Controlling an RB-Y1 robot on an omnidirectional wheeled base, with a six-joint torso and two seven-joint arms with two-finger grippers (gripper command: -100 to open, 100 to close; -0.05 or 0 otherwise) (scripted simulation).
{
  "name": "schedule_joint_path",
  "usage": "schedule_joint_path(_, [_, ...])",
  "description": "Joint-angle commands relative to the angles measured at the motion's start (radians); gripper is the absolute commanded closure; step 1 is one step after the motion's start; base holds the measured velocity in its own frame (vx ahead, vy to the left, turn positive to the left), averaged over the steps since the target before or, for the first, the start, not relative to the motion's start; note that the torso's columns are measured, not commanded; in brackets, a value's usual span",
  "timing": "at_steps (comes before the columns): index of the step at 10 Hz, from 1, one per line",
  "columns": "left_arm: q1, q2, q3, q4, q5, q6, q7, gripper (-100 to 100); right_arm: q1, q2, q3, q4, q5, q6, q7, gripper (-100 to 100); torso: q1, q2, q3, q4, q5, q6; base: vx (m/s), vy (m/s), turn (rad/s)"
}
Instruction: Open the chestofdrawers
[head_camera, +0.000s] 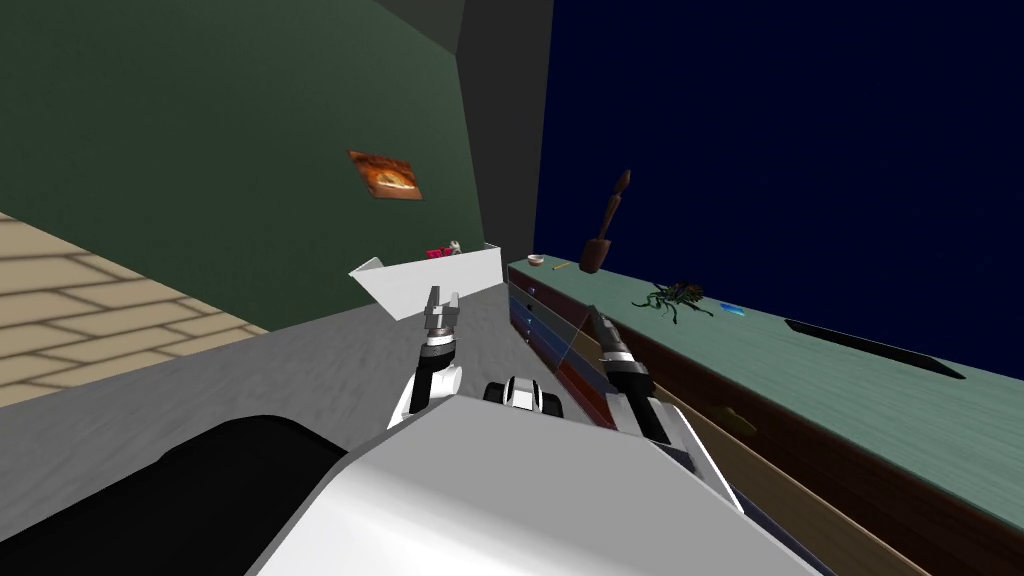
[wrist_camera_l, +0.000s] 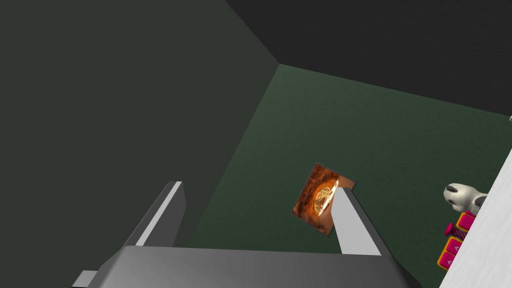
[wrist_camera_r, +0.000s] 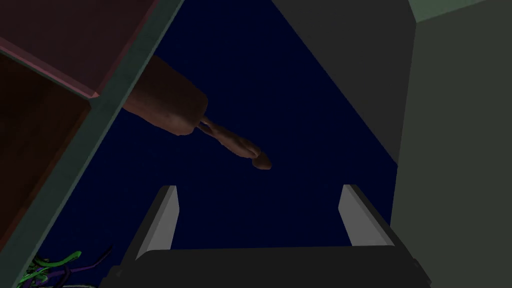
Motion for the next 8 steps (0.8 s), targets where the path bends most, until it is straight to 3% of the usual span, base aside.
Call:
schedule_joint_path(1, [0.0,0.0,0.0,0.0,0.0,0.0,0.0,0,0.006,-0.011,0.02,0.03,0.079,0.068,0.045,-100,0.0,0.001,0.0,0.0,0.0,0.0,0.122,0.067,-0.023])
schedule_joint_path(2, [0.0,0.0,0.0,0.0,0.0,0.0,0.0,0,0.006,-0.011,0.02,0.03,0.108,0.073,0.045,-100,0.001,-0.001,-0.001,0.0,0.0,0.0,0.101,0.059,-0.012])
schedule_joint_path(3, [0.0,0.0,0.0,0.0,0.0,0.0,0.0,0,0.0,-0.015,0.034,0.058,0.139,0.116,0.075,-100,-0.001,0.0,0.0,0.0,0.0,0.0,0.13,0.063,-0.018])
schedule_joint_path(5, [0.0,0.0,0.0,0.0,0.0,0.0,0.0,0,0.0,-0.015,0.034,0.058,0.174,0.123,0.075,-100,-0.002,-0.001,-0.001,0.0,0.0,0.0,0.085,0.025,-0.007])
schedule_joint_path(6, [0.0,0.0,0.0,0.0,0.0,0.0,0.0,0,-0.005,-0.019,0.048,0.088,0.215,0.168,0.106,-100,-0.003,0.003,0.001,0.001,-0.001,0.0,0.086,0.017,-0.016])
schedule_joint_path(7, [0.0,0.0,0.0,0.0,0.0,0.0,0.0,0,-0.005,-0.019,0.048,0.088,0.241,0.174,0.106,-100,-0.002,0.0,0.001,0.0,-0.001,0.0,0.086,0.025,-0.011])
schedule_joint_path(8, [0.0,0.0,0.0,0.0,0.0,0.0,0.0,0,-0.011,-0.022,0.062,0.117,0.276,0.21,0.138,-100,-0.001,0.0,0.0,0.0,0.0,0.0,0.12,0.048,-0.017])
